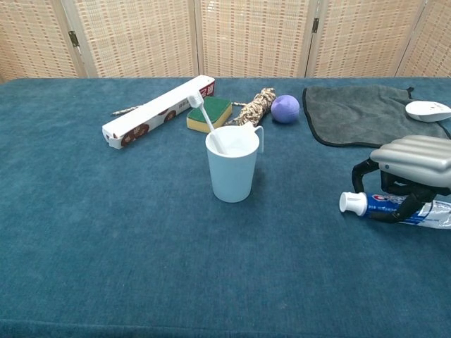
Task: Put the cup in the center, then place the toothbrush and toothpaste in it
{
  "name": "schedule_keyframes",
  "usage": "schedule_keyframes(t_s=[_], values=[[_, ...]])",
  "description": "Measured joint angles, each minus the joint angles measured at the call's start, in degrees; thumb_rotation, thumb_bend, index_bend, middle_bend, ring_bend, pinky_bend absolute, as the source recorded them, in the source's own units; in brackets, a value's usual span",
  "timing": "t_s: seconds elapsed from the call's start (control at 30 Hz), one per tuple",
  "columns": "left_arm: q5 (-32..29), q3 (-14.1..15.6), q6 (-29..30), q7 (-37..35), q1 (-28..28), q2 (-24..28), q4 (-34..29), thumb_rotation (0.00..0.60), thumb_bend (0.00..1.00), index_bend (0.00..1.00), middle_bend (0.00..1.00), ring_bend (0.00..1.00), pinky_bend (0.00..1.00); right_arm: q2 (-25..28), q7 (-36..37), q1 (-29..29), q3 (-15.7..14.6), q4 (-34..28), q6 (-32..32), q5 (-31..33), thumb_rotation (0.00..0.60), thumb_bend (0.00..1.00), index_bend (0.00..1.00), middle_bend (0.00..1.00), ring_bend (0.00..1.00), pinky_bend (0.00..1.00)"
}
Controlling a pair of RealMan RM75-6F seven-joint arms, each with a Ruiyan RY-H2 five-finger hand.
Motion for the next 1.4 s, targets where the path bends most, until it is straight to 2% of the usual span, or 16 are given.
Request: schedule_keyframes(t_s=[0.2, 0.27, 0.57, 0.73, 0.87, 1.07, 1.4], values=[[0.02, -0.19, 0.31, 0.24, 0.02, 0.36, -0.47, 0.6, 0.21, 0.12, 0.04, 0.06, 0.37, -0.99, 2.12, -0.04, 1.25, 0.53, 1.24, -0.83, 0.6, 0.47, 0.61, 0.99, 1.0, 1.0], [-0.02, -0.25, 0.41, 0.3, 0.06, 0.5, -0.73, 0.6, 0.21, 0.12, 0.04, 0.06, 0.37, -1.14, 3.63, -0.08, 1.7, 0.41, 2.03, -1.67, 0.6, 0.5, 0.62, 1.0, 1.0, 1.0], [-0.02, -0.26, 0.73, 0.83, 0.17, 0.86, -1.61, 0.6, 0.21, 0.12, 0.04, 0.06, 0.37, -2.04, 16.64, -0.28, 4.9, -0.42, 9.31, -8.59, 0.6, 0.54, 0.63, 1.0, 1.0, 1.0], [0.09, -0.35, 0.9, 0.36, 0.32, 1.58, -2.05, 0.6, 0.21, 0.12, 0.04, 0.06, 0.37, -4.11, 24.35, -0.18, 7.32, 0.02, 15.03, -12.45, 0.6, 0.55, 0.63, 1.0, 1.0, 1.0], [0.13, -0.26, 0.9, 0.02, 0.48, 1.83, -2.19, 0.6, 0.21, 0.12, 0.04, 0.06, 0.37, -6.83, 28.01, 0.31, 8.51, 1.3, 17.23, -14.49, 0.6, 0.55, 0.63, 1.0, 1.0, 1.0], [-0.02, 0.05, 0.91, -0.54, 0.92, 1.99, -1.84, 0.6, 0.21, 0.12, 0.04, 0.06, 0.37, -8.7, 29.83, -0.14, 7.92, 4.58, 18.76, -15.55, 0.6, 0.55, 0.63, 0.99, 1.0, 1.0], [0.32, 0.26, 0.49, -0.41, 0.7, 1.5, -1.59, 0.6, 0.21, 0.12, 0.04, 0.06, 0.37, -7.01, 33.13, -4.65, 4.74, 7.12, 21.93, -15.61, 0.6, 0.53, 0.62, 0.97, 1.0, 1.0]])
